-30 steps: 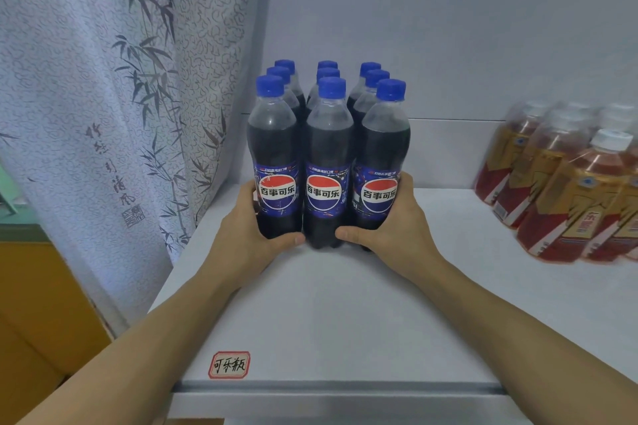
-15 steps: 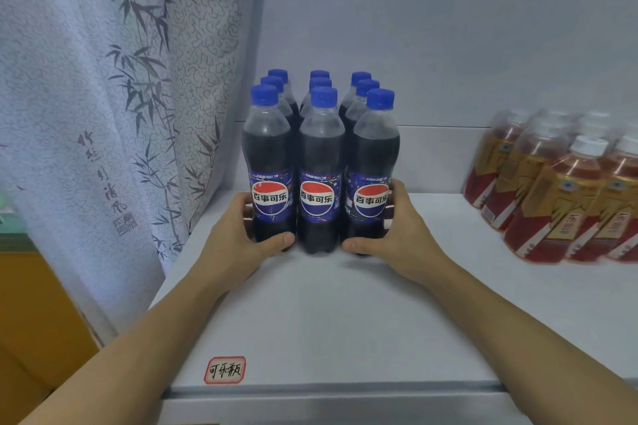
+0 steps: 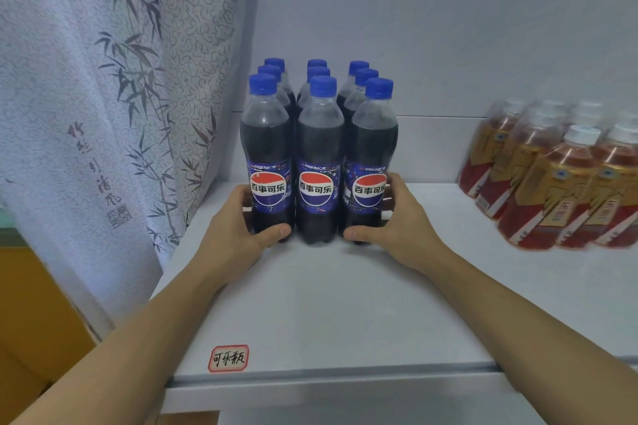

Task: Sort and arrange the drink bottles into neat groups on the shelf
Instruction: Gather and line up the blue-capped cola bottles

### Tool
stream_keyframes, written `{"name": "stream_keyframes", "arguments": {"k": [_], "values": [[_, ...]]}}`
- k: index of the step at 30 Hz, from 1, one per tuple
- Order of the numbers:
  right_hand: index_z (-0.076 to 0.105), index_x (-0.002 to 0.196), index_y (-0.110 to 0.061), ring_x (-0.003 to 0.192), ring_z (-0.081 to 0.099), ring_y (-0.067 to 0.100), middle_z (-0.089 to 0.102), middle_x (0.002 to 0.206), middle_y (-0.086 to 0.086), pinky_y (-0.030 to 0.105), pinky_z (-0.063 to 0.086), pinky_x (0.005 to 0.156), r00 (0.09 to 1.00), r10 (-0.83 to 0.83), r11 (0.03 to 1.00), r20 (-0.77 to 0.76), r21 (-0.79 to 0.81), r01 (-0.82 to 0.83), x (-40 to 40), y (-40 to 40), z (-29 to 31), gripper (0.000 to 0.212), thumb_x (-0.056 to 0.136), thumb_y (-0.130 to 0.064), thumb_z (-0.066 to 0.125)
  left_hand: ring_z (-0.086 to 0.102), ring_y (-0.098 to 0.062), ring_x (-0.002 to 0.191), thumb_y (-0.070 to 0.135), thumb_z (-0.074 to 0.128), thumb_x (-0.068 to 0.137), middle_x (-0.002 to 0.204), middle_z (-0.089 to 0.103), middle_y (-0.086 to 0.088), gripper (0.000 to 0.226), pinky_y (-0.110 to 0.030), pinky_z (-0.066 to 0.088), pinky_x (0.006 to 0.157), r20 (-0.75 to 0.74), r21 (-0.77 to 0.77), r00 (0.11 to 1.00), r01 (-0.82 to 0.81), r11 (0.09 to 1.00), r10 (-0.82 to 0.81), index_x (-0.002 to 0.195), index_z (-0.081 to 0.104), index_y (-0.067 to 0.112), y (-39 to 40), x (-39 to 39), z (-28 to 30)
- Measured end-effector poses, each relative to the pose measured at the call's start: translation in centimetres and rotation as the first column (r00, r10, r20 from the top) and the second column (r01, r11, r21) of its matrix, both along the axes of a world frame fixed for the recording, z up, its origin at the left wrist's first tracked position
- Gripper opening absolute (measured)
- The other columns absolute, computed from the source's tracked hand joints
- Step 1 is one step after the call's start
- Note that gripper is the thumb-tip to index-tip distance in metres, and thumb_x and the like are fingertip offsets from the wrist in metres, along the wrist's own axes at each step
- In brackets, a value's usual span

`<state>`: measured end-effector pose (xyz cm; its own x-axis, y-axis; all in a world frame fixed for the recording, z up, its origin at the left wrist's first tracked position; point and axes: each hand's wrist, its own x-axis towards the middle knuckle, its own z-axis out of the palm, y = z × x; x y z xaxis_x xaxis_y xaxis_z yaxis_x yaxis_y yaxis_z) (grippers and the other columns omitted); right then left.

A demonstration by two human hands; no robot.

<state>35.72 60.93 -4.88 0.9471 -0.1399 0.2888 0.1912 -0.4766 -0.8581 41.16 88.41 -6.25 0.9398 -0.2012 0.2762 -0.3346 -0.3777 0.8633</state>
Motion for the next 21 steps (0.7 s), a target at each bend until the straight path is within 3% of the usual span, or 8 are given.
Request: {"name": "stream_keyframes", "arguments": {"k": [6,9,12,15,18,21], "values": [[0.033,0.130,-0.046,0.106,0.059,-0.003,0.054,0.119,-0.028,0.020,0.055,0.084,0.999,0.032,0.999,-0.020,0.008,-0.031,-0.1,0.0,0.5,0.093,0.063,-0.033,0.096,0.066,-0.005,0.107,0.041,0.093,0.064,0.127,0.063,0.015,0.089,-0.037,0.058,0.094,0.038,0.006,0.999,-0.029,1.000,0.029,0.138,0.045,0.030,-0.6,-0.5,0.0],[0.031,0.135,-0.045,0.107,0.057,-0.013,0.051,0.127,-0.024,0.015,0.055,0.079,0.999,0.036,0.998,0.003,0.058,-0.037,0.0,-0.3,0.3,0.093,0.067,-0.033,0.094,0.062,-0.004,0.115,0.055,0.088,0.055,0.134,0.059,0.013,0.101,-0.032,0.055,0.096,0.039,-0.033,0.999,0.007,0.999,-0.005,0.142,0.043,0.029,-0.7,-0.6,0.2],[0.030,0.135,-0.046,0.105,0.054,-0.021,0.048,0.129,-0.027,0.011,0.054,0.078,0.998,0.068,0.994,-0.014,0.089,-0.066,0.1,-0.4,0.3,0.084,0.076,-0.033,0.088,0.060,-0.006,0.122,0.059,0.081,0.062,0.139,0.058,0.011,0.095,-0.031,0.052,0.099,0.026,-0.084,0.999,0.038,0.996,-0.036,0.144,0.043,0.029,-0.7,-1.0,0.3],[0.039,0.133,-0.042,0.114,0.060,-0.007,0.057,0.131,-0.018,0.026,0.053,0.096,0.996,0.050,0.956,0.072,0.286,-0.068,0.6,-0.4,1.6,0.043,0.095,-0.058,0.054,0.058,-0.012,0.129,0.065,0.055,0.086,0.139,0.063,0.006,0.071,-0.038,0.046,0.109,-0.112,-0.365,0.988,0.058,0.929,-0.105,0.144,0.050,0.024,-0.8,-0.6,1.8],[0.050,0.131,-0.039,0.128,0.057,0.015,0.059,0.136,-0.009,0.042,0.048,0.107,0.998,-0.044,0.892,0.055,0.452,0.014,2.5,-0.2,3.9,0.051,0.097,-0.069,0.029,0.052,-0.017,0.137,0.070,0.032,0.098,0.149,0.056,0.002,0.072,-0.049,0.033,0.120,-0.325,-0.611,0.934,-0.091,0.786,-0.145,0.151,0.047,0.023,-0.9,2.4,3.7],[0.059,0.132,-0.030,0.123,0.063,0.022,0.069,0.129,-0.004,0.049,0.048,0.108,0.995,-0.020,0.794,-0.094,0.604,0.073,4.2,0.7,4.7,0.062,0.098,-0.072,0.030,0.057,-0.027,0.134,0.070,0.028,0.100,0.145,0.061,-0.005,0.072,-0.051,0.036,0.118,-0.410,-0.679,0.892,-0.158,0.717,-0.192,0.148,0.052,0.021,-2.0,4.0,4.5]]}}
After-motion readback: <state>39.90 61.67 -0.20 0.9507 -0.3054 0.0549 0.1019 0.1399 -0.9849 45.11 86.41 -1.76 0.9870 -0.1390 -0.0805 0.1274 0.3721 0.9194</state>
